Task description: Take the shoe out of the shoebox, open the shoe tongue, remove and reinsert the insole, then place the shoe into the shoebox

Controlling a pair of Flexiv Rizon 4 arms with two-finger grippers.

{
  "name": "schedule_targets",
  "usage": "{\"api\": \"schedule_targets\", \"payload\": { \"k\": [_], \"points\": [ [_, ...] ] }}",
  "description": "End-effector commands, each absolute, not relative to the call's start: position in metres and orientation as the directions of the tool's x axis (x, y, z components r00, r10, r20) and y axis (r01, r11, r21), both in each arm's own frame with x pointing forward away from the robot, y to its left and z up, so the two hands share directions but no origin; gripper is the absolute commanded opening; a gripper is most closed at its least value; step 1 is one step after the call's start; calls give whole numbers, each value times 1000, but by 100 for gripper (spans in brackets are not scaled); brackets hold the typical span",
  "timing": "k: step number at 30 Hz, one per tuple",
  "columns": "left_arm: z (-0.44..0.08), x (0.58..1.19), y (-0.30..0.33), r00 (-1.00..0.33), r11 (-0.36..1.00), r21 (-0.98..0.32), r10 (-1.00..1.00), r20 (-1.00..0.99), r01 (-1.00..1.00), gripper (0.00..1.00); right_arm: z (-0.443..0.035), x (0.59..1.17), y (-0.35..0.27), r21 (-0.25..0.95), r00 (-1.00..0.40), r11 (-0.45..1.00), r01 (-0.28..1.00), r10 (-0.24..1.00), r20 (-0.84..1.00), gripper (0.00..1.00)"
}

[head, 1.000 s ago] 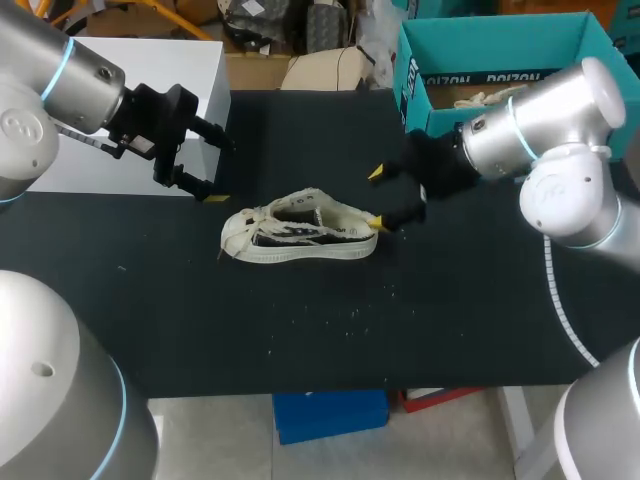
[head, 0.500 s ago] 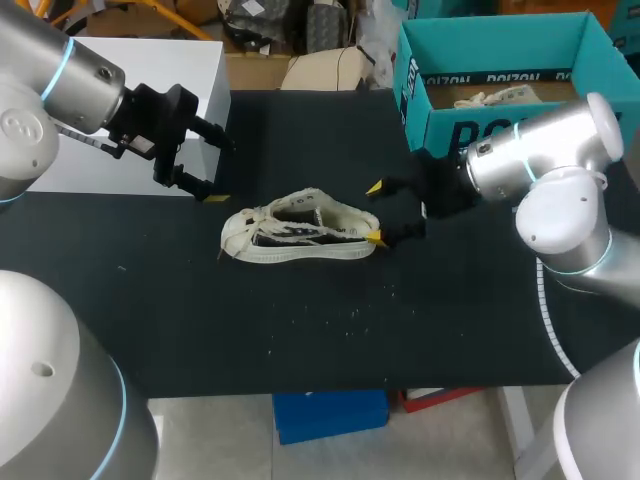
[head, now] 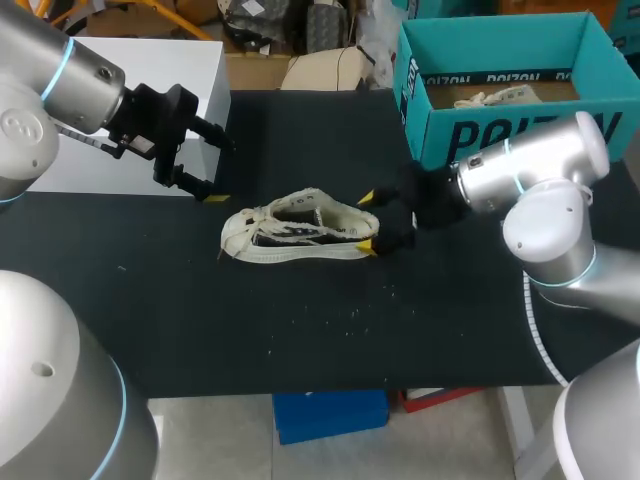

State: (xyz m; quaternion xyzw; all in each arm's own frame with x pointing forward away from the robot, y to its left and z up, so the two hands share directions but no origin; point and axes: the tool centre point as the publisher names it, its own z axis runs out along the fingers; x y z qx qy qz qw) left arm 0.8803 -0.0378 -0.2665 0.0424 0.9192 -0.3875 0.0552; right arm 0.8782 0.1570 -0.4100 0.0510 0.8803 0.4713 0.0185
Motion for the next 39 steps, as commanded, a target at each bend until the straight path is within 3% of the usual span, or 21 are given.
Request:
{"api": "schedule_targets", "payload": {
  "k": [1, 31, 32, 33, 34, 39],
  "points": [
    [-267, 880, -38, -990, 697, -707, 35, -137, 122, 100, -421, 880, 163, 845, -993, 528, 78, 116, 19, 100],
    [-267, 880, -38, -990, 697, -707, 35, -137, 122, 100, -439, 888, 169, 856, -994, 509, 89, 95, 47, 100],
    [-267, 880, -38, -990, 697, -707, 35, -137, 122, 100, -439, 888, 170, 854, -994, 511, 93, 93, 52, 78],
    [-267, 880, -38, -990, 697, -707, 35, -137, 122, 100, -440, 887, 170, 852, -994, 514, 95, 90, 57, 48],
    [-267, 880, -38, -990, 697, -707, 35, -137, 122, 100, -442, 885, 170, 853, -994, 512, 101, 80, 70, 0],
    [-267, 880, -38, -990, 697, -707, 35, -137, 122, 100, -442, 885, 170, 853, -994, 512, 101, 80, 70, 0]
  ]
}}
